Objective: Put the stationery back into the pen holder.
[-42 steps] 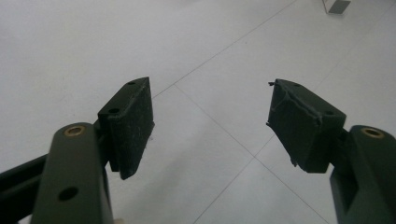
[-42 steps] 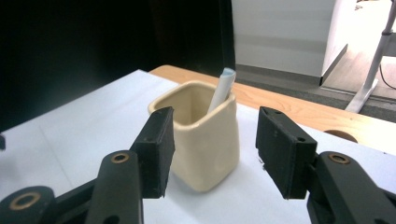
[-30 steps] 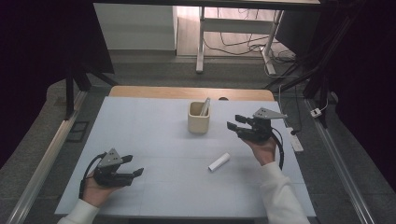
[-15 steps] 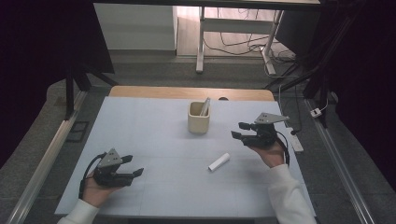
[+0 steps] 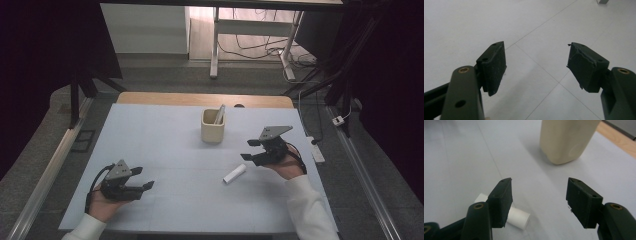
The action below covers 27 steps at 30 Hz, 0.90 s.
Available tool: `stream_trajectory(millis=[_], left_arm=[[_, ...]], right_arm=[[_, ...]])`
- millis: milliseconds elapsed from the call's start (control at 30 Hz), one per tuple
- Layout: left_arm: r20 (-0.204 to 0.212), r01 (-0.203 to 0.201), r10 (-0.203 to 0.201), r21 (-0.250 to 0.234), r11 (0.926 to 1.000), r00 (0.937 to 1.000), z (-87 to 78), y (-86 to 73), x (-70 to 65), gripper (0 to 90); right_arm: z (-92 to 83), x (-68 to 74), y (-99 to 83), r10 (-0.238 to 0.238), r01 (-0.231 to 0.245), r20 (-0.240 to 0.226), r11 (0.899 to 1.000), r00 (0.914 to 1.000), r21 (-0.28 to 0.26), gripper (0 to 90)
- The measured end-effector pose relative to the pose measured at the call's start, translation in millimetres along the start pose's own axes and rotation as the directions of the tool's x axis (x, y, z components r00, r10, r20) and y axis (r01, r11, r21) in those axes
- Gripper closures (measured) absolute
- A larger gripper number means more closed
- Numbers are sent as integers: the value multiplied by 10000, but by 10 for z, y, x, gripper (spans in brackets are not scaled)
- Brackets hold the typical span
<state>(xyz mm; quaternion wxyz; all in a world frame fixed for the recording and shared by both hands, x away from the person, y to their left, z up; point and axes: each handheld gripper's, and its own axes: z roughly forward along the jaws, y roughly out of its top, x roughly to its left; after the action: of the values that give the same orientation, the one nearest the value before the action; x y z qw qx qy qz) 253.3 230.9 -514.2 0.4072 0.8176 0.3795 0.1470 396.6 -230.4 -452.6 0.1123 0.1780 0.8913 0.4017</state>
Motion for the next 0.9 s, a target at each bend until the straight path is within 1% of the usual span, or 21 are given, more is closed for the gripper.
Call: stream_trajectory(millis=[200,400,500,567,633,700,833,900], left_arm=[[17,4,-4,10,10000,10000,2,-3,2,302],[20,-8,8,20,10000,10000,4,-3,1,302],[22,-9,9,15,10000,10000,3,-3,1,302],[34,-26,25,24,10000,10000,5,-4,1,302],[45,-36,36,34,10000,10000,7,-4,0,302],[51,-41,41,39,10000,10000,8,-4,0,302],[58,-47,47,32,10000,10000,4,-4,1,303],[62,-51,50,30,10000,10000,4,-4,2,303]], right_arm=[[70,43,3,-537,565,-438,9962,9976,657,335],[153,83,-8,-1104,1188,-746,9856,9911,1202,322],[194,98,-16,-1347,1495,-1034,9770,9855,1518,315],[228,116,-26,-1500,1682,-1148,9710,9820,1698,306],[260,130,-31,-1674,1916,-1336,9619,9768,1949,299],[286,144,-30,-1827,2112,-1431,9525,9727,2195,296],[337,149,-33,-1912,2263,-1582,9424,9687,2464,292],[362,154,-39,-1914,2294,-1672,9406,9672,2502,293]])
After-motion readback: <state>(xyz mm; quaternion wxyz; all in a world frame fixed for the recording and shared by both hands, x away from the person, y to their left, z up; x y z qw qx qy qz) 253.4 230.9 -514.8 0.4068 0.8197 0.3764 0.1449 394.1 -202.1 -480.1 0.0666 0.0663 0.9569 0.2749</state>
